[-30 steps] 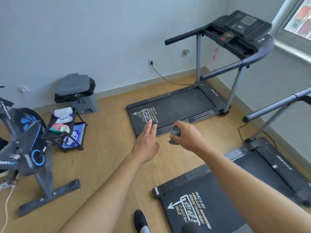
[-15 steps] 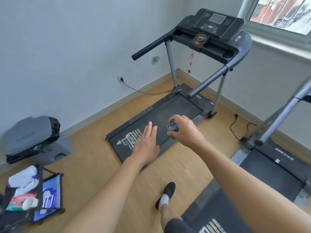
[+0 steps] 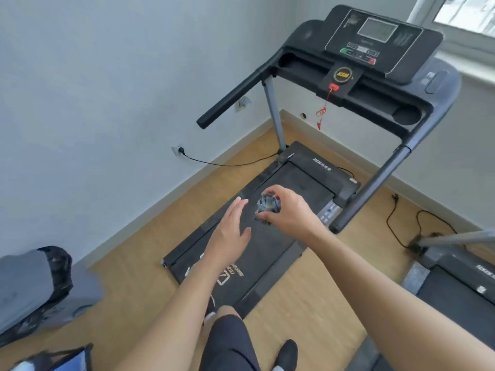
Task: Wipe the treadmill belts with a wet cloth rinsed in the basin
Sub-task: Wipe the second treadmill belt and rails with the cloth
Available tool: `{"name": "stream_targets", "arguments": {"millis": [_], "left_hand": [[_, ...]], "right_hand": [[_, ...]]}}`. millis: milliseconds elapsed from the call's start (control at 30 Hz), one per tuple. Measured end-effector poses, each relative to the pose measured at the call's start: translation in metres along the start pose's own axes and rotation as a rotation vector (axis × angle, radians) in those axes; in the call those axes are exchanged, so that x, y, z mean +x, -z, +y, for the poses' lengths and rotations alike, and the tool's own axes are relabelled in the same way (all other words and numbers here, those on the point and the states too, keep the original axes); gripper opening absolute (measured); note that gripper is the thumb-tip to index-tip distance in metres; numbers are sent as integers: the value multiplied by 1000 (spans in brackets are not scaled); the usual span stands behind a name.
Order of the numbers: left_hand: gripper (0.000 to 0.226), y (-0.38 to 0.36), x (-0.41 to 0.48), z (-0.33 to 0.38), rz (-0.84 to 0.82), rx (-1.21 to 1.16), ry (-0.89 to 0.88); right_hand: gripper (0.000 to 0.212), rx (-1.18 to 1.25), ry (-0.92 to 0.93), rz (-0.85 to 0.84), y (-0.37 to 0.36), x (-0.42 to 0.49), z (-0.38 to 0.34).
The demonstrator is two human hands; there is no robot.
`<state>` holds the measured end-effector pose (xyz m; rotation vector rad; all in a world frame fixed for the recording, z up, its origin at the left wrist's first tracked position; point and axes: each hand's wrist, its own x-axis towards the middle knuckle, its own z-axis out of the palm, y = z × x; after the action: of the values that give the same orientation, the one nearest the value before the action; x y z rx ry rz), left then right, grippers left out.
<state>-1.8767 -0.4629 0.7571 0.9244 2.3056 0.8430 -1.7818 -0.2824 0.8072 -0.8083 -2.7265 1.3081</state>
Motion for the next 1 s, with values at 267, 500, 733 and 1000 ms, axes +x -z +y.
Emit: {"name": "stream_targets", "arguments": {"millis": [267,500,733,1000], "left_hand": [[58,73,214,10,-135,-343,-92],[47,158,336,54,-358,-361,-335],[38,159,394,100,-473,-431,-296],[12,174,453,149,-358,-149,-287]], "right_hand": [[49,100,-218,247,28,153,-29],[54,345,-318,514,66,224,-73],[45,576,-364,663,116,241,-62],[31,860,-371,721,152,266,-24]]}}
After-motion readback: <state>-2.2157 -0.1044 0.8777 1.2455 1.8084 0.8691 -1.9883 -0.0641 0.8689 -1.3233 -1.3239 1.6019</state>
